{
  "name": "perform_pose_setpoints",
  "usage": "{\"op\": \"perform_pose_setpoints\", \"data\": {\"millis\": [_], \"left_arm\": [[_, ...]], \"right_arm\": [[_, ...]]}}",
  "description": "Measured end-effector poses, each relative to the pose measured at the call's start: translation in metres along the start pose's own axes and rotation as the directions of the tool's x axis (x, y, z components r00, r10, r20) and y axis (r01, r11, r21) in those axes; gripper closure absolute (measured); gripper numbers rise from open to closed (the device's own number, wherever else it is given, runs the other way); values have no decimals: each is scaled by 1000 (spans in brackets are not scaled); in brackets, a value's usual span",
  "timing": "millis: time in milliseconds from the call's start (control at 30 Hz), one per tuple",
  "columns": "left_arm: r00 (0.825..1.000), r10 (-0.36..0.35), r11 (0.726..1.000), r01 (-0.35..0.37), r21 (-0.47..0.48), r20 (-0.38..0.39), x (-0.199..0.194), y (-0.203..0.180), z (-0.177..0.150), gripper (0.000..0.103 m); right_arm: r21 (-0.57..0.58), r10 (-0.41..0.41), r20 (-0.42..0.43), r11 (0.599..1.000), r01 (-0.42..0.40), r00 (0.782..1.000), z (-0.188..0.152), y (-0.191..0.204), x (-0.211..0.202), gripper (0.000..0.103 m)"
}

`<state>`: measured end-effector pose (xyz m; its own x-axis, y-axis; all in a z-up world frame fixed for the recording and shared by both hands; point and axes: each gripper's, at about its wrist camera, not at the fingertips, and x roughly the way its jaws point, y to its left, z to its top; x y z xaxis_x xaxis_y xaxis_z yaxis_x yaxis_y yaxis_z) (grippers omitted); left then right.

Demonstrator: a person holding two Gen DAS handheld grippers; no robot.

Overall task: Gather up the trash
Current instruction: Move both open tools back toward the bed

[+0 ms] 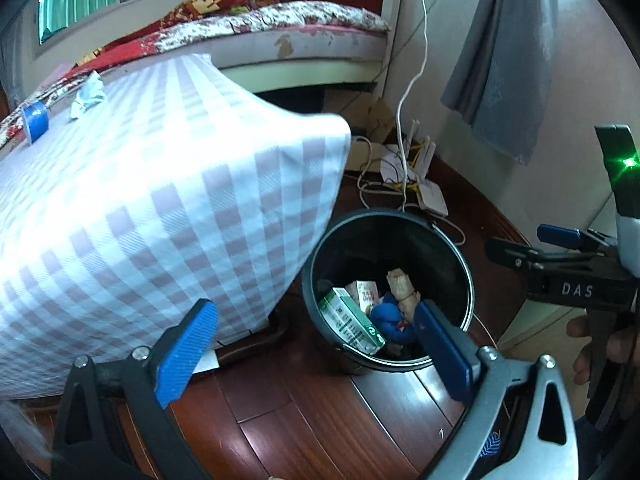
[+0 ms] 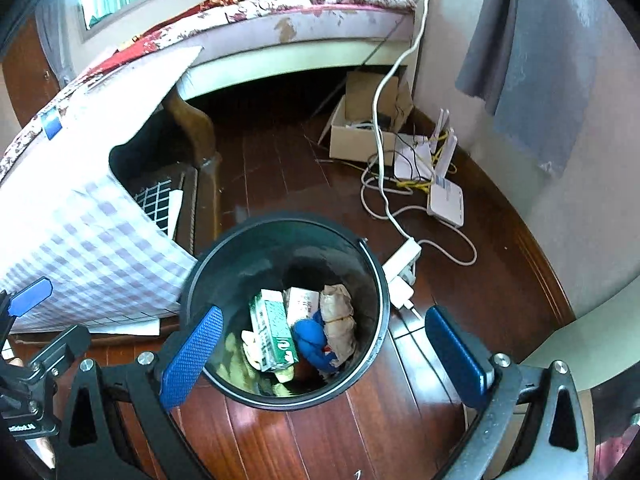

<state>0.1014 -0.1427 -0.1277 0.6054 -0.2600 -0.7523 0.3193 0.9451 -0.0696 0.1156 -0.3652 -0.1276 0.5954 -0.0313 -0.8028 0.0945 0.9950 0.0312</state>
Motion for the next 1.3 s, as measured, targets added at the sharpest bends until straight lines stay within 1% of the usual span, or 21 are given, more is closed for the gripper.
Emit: {"op": "perform_pose_setpoints", "data": {"millis": [300, 533, 633, 733, 800, 900, 967, 1033, 1100, 1167, 1267, 1300], "left_arm": [[998, 30, 999, -28, -28, 61, -27, 14, 11, 3], [994, 52, 998, -47, -51, 96, -43, 30, 15, 3], [991, 69, 996, -63, -58, 113, -51, 39, 17, 3], [986, 97, 993, -87, -82, 133, -58, 56, 24, 3], [982, 116, 990, -102, -101, 145, -63, 68, 28, 3], [974, 154, 983, -133, -127, 166, -73, 89, 37, 3], [966, 186, 976, -161, -147, 181, -81, 106, 43, 3], [957, 216, 968, -184, -170, 193, -88, 125, 49, 3], [949, 249, 958, -211, -195, 195, -95, 145, 57, 3], [940, 275, 948, -231, -218, 200, -104, 168, 66, 3], [926, 313, 936, -264, -231, 211, -118, 198, 75, 3], [921, 325, 933, -274, -235, 214, -121, 206, 78, 3]], "right_arm": [[-18, 14, 56, 1000, -13, 998, 5, 24, -33, 1], [-52, 46, 108, 998, -41, 993, 14, 49, -54, 1], [-53, 68, 139, 997, -62, 988, 23, 59, -65, 1], [-40, 105, 177, 994, -99, 979, 38, 69, -74, 1], [-52, 113, 205, 993, -104, 972, 50, 80, -79, 1], [-94, 132, 228, 989, -113, 965, 64, 102, -82, 1], [-121, 144, 249, 986, -117, 958, 72, 117, -84, 1], [-156, 174, 233, 978, -140, 957, 82, 134, -85, 1], [-182, 169, 205, 974, -132, 964, 92, 151, -87, 1], [-183, 215, 198, 967, -180, 956, 99, 162, -90, 1], [-224, 232, 206, 957, -185, 951, 111, 184, -94, 1], [-239, 252, 210, 950, -201, 945, 118, 193, -95, 1]]}}
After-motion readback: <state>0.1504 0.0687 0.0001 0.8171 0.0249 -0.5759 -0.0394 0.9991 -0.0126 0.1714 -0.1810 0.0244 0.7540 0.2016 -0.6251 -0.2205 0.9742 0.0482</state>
